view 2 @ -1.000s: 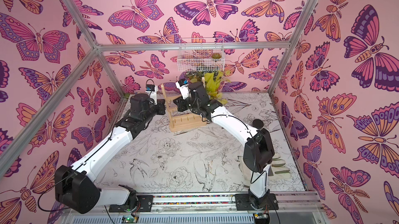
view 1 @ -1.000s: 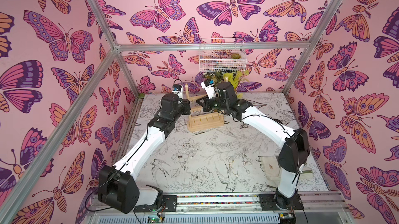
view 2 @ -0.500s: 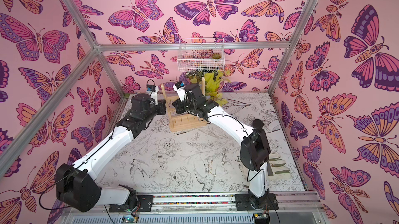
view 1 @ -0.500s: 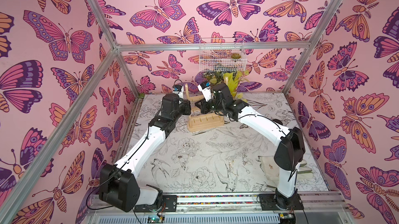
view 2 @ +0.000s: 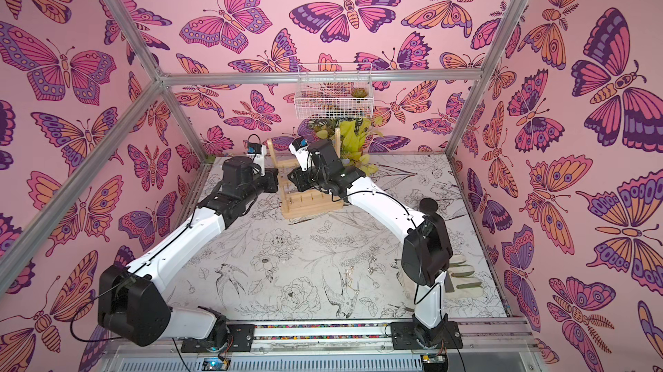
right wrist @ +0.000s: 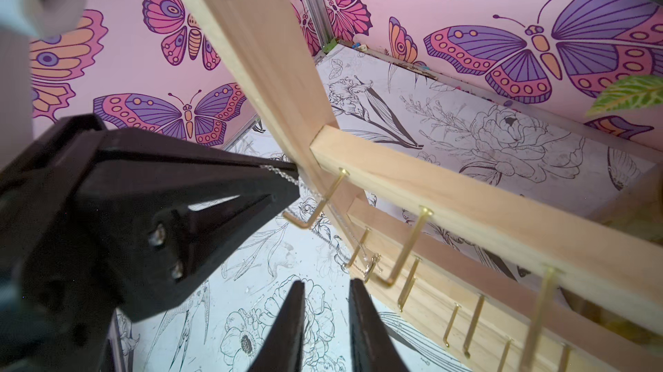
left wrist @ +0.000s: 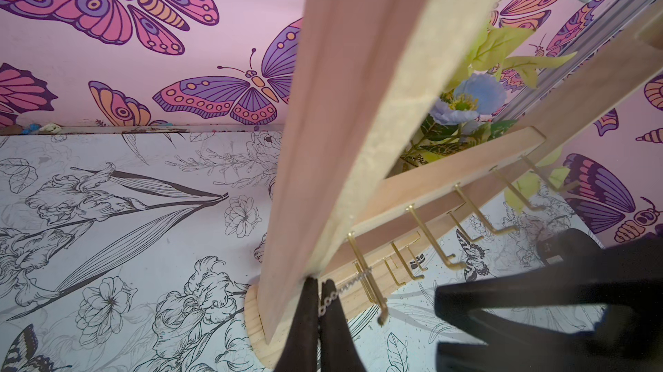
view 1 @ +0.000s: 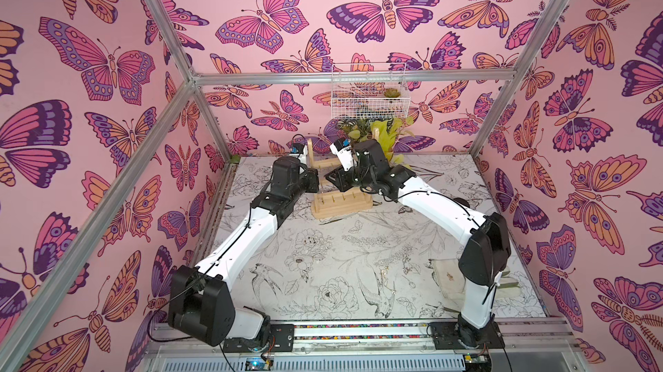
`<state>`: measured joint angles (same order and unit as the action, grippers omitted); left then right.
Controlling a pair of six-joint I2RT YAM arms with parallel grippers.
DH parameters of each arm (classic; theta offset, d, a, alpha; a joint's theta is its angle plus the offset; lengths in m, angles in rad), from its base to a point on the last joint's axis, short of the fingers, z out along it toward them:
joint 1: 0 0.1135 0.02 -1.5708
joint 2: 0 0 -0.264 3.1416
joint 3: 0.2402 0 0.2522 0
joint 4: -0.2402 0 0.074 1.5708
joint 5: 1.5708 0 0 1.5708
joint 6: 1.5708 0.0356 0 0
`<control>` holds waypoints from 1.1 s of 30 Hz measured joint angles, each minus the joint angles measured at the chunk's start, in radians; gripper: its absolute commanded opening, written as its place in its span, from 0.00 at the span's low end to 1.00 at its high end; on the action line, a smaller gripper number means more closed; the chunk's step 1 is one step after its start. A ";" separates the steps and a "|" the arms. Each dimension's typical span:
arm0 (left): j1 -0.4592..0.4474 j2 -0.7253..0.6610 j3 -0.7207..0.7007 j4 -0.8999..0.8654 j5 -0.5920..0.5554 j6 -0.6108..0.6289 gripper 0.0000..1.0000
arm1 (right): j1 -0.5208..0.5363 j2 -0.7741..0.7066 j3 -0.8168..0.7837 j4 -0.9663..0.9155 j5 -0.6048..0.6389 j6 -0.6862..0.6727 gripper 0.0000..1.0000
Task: Hang the necklace on the jewelry display stand
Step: Hang the necklace on the stand.
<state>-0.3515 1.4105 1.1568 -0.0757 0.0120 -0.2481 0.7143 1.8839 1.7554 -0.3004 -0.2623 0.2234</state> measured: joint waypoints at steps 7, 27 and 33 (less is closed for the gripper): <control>0.000 0.000 -0.005 0.000 0.000 -0.011 0.10 | -0.012 -0.116 -0.140 0.001 -0.019 0.009 0.31; 0.000 -0.118 -0.140 -0.053 -0.010 -0.105 0.31 | -0.033 -0.143 -0.392 0.159 -0.047 0.056 0.31; 0.000 -0.119 -0.333 0.024 0.007 -0.166 0.34 | -0.006 -0.143 -0.530 0.371 -0.021 0.066 0.30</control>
<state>-0.3511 1.2911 0.8242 -0.0513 0.0189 -0.4137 0.7086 1.7405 1.2251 0.0704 -0.2832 0.2890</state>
